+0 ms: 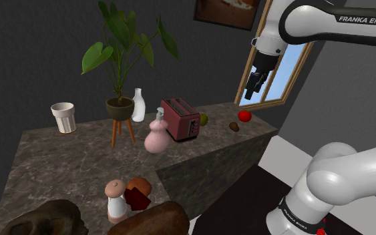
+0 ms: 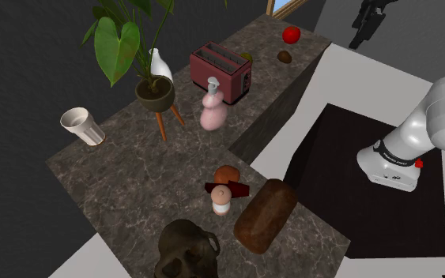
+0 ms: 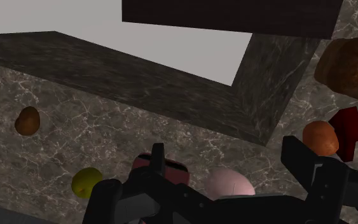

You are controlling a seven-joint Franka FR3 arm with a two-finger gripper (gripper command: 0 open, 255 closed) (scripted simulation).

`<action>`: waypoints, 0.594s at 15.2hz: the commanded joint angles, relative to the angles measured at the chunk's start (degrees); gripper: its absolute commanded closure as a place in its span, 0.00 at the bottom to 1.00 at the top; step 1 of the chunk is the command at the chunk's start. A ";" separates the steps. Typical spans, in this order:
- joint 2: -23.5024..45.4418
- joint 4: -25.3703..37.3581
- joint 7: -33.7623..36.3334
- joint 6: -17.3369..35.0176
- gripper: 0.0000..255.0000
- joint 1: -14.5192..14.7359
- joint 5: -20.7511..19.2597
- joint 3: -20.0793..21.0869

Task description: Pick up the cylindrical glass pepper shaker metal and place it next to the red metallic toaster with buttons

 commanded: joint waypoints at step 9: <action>4.73 -4.14 10.52 8.00 0.00 3.24 4.58 9.10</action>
